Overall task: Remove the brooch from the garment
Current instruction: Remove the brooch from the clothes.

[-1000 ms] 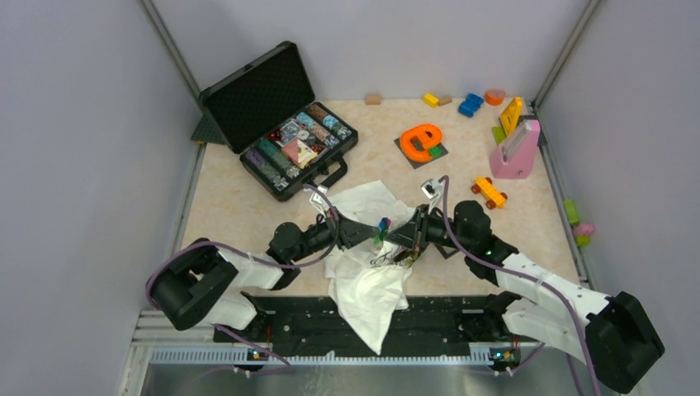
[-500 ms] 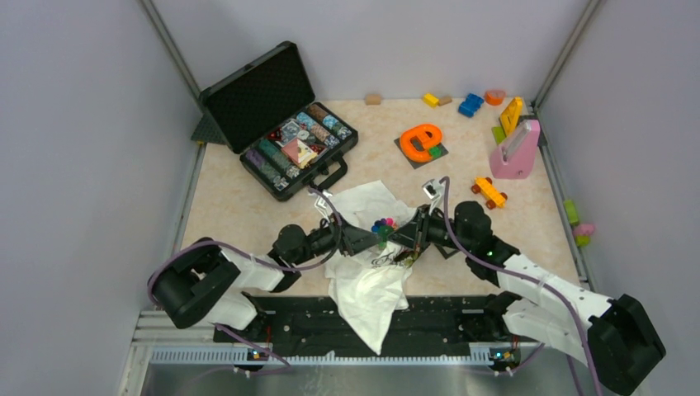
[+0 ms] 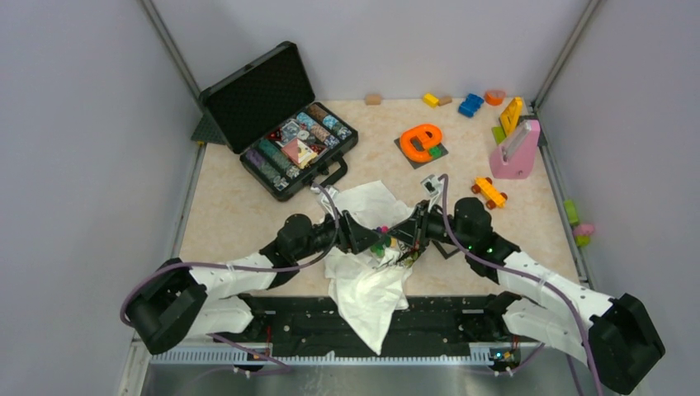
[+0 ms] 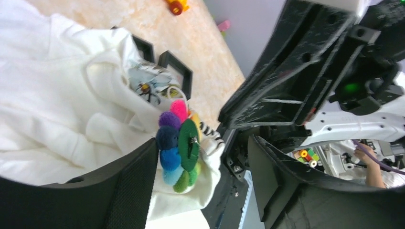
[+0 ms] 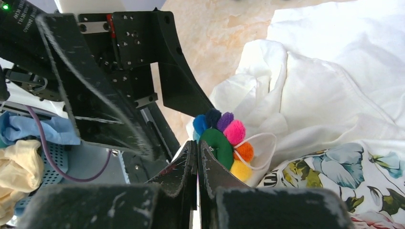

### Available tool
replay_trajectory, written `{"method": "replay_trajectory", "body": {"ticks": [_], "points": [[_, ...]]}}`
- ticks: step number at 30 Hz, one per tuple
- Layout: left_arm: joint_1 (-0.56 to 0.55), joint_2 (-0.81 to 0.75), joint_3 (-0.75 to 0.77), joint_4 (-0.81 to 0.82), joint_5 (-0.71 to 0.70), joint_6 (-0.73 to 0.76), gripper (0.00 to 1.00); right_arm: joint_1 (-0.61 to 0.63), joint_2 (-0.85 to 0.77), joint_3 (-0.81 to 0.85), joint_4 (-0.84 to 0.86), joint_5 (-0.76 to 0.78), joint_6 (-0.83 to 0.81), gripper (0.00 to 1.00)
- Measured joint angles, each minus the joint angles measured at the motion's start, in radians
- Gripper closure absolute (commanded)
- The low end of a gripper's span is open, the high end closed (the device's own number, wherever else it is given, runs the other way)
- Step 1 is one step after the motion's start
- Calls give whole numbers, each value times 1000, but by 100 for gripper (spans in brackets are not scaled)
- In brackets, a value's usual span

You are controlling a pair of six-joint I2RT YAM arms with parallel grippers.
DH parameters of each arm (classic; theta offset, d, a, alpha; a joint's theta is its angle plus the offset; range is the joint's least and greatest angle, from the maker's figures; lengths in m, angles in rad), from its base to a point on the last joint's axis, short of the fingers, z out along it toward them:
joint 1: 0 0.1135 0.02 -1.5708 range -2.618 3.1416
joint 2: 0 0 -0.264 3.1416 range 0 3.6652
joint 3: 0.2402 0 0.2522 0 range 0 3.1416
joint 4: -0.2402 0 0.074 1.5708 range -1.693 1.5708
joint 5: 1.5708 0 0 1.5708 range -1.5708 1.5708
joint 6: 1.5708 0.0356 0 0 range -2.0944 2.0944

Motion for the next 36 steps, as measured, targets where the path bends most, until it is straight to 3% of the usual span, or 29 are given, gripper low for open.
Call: {"method": "replay_trajectory", "body": {"ticks": [2, 6, 10, 13, 19, 25, 32, 36], "points": [[0, 17, 0, -17, -2, 9, 42, 0, 3, 0, -6, 3, -2, 99], [0, 97, 0, -15, 4, 13, 75, 0, -1, 0, -41, 32, -8, 84], [5, 165, 0, 16, 32, -6, 98, 0, -43, 0, -92, 73, -12, 71], [16, 188, 0, 60, 59, -20, 100, -6, -75, 0, -123, 84, -14, 49], [60, 253, 0, 199, 145, -76, 100, -103, -66, 0, -137, -10, 13, 32], [135, 421, 6, 436, 295, -234, 100, -157, 48, -2, -73, -136, 79, 33], [177, 587, 48, 647, 414, -419, 100, -167, 137, -58, 158, -221, 241, 63], [183, 590, 50, 692, 444, -456, 100, -172, 138, -87, 224, -206, 327, 67]]}}
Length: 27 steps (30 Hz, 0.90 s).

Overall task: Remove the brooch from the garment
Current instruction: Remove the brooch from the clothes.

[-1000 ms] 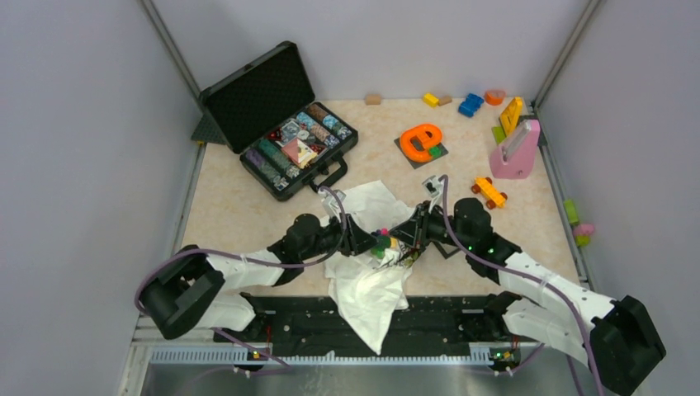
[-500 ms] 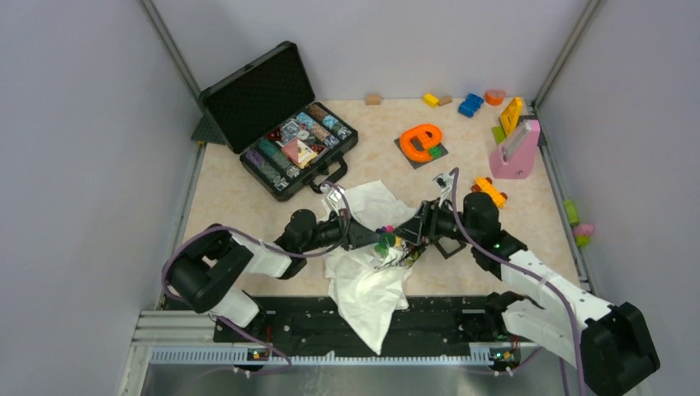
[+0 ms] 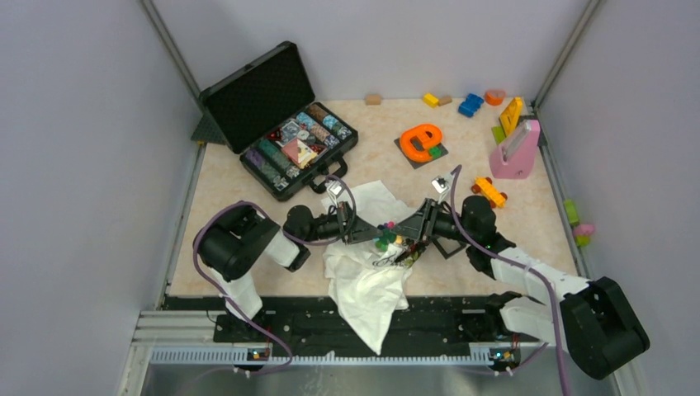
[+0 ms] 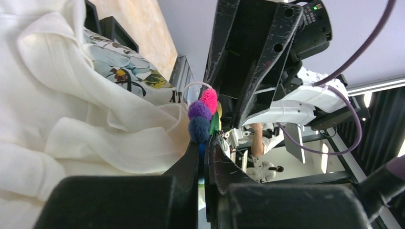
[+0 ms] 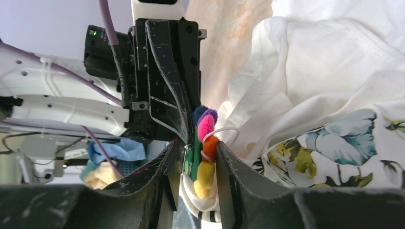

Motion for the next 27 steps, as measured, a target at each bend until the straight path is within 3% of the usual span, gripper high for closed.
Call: {"method": "replay_trajectory", "body": {"ticks": [9, 27], "points": [[0, 0, 6, 44, 7, -30, 100, 0, 0, -9, 48, 12, 114, 69], [0, 0, 7, 49, 13, -44, 100, 2, 0, -7, 37, 13, 119, 72]]}}
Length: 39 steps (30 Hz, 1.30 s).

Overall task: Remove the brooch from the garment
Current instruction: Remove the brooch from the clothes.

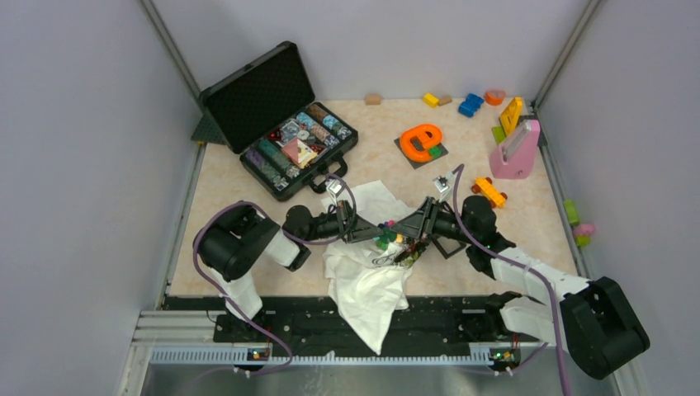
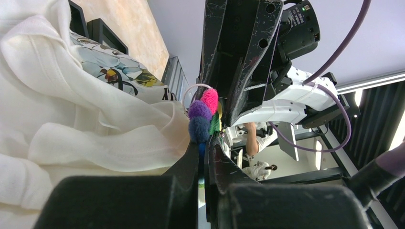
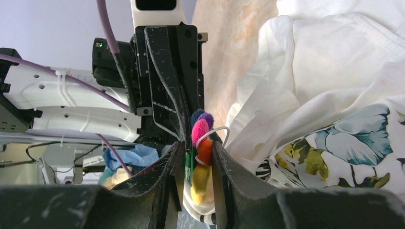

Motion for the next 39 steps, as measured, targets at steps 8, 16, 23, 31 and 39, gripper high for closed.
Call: {"method": "replay_trajectory", "body": {"ticks": [8, 16, 23, 31, 39], "points": [[0, 2, 2, 0, 2, 0, 100, 6, 2, 3, 1, -2, 0, 67], [0, 2, 9, 1, 8, -1, 100, 13, 3, 3, -2, -3, -8, 72], [0, 2, 9, 0, 14, -1, 100, 13, 4, 3, -15, -2, -13, 82], [0, 2, 9, 0, 15, -1, 100, 13, 4, 3, -15, -2, -16, 86], [0, 2, 9, -1, 11, 0, 100, 16, -3, 4, -18, -4, -16, 56]]}}
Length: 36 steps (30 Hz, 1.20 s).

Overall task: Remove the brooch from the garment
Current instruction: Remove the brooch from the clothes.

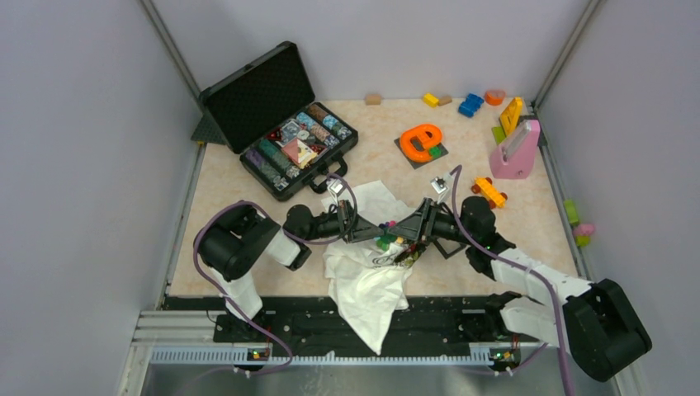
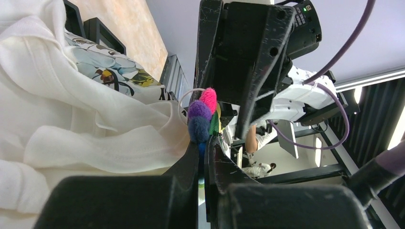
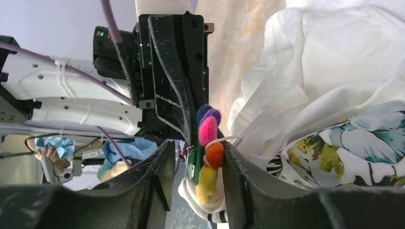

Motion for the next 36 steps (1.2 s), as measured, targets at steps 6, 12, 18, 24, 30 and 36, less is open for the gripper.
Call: {"method": "replay_trajectory", "body": {"ticks": [6, 12, 18, 24, 30, 36], "points": [[0, 0, 0, 0, -2, 0, 100, 5, -47, 1, -10, -7, -3, 41], [0, 0, 0, 1, -3, 0, 100, 5, -56, 2, -9, -26, -5, 40], [-1, -1, 0, 1, -4, 1, 100, 5, -101, 2, -78, -26, -48, 55], [-3, -22, 0, 2, 0, 4, 100, 5, -132, 2, -133, -5, -86, 70], [-7, -28, 0, 2, 0, 8, 100, 5, -127, 2, -126, -6, -85, 69], [-17, -40, 0, 0, -1, 27, 100, 5, -117, -3, -82, -11, -50, 67]]}}
